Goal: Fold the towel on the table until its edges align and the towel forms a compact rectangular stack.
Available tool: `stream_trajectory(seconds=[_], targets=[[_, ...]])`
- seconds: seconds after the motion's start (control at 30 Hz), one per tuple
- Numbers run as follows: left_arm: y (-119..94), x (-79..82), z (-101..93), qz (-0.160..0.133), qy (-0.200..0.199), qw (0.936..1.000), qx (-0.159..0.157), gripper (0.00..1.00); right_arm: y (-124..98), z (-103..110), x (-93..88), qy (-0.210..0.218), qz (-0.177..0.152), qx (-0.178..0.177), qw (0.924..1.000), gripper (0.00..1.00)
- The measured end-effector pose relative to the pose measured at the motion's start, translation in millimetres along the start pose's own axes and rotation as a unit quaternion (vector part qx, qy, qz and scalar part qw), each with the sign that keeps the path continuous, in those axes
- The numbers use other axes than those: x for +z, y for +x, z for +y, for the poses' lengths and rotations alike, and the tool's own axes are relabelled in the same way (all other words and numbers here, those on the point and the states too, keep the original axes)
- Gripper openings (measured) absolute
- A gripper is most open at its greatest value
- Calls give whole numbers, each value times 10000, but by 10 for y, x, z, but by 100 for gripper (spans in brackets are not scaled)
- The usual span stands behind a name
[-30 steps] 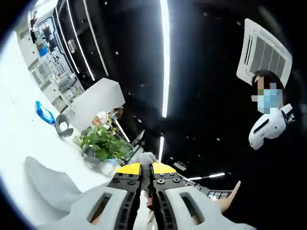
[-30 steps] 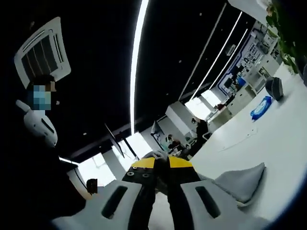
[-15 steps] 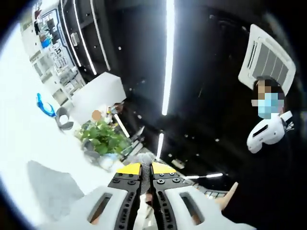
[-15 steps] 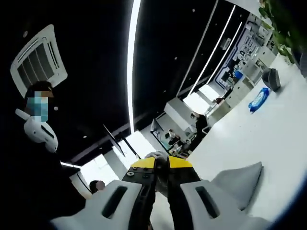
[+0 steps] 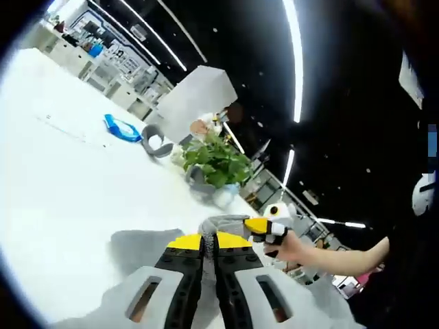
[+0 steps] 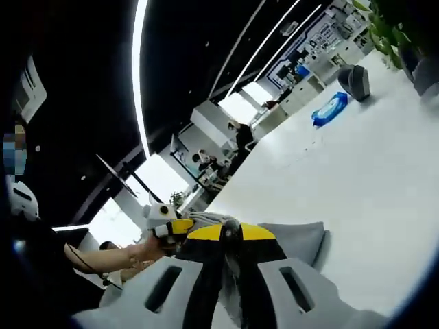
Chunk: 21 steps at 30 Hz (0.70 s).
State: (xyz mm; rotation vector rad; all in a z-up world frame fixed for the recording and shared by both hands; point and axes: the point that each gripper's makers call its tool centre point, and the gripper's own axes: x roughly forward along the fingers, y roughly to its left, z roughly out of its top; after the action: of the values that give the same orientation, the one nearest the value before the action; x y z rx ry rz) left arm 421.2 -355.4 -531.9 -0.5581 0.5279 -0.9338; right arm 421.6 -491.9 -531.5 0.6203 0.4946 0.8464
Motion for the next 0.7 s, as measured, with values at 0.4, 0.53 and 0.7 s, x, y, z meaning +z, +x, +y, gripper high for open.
stream_trajectory(seconds=[0.4, 0.53, 0.7], targets=[[212, -339, 666, 1443, 1593, 9670, 1366, 5, 338, -542, -302, -1221, 970, -1210, 9803, 5], [274, -400, 776, 1825, 2467, 9383, 1593, 4, 407, -614, -372, -2046, 1344, -1403, 9594, 5], [349, -430, 849, 1797, 2924, 9238, 1697, 5, 411, -722, -438, -2757, 1631, -1671, 9324, 5]])
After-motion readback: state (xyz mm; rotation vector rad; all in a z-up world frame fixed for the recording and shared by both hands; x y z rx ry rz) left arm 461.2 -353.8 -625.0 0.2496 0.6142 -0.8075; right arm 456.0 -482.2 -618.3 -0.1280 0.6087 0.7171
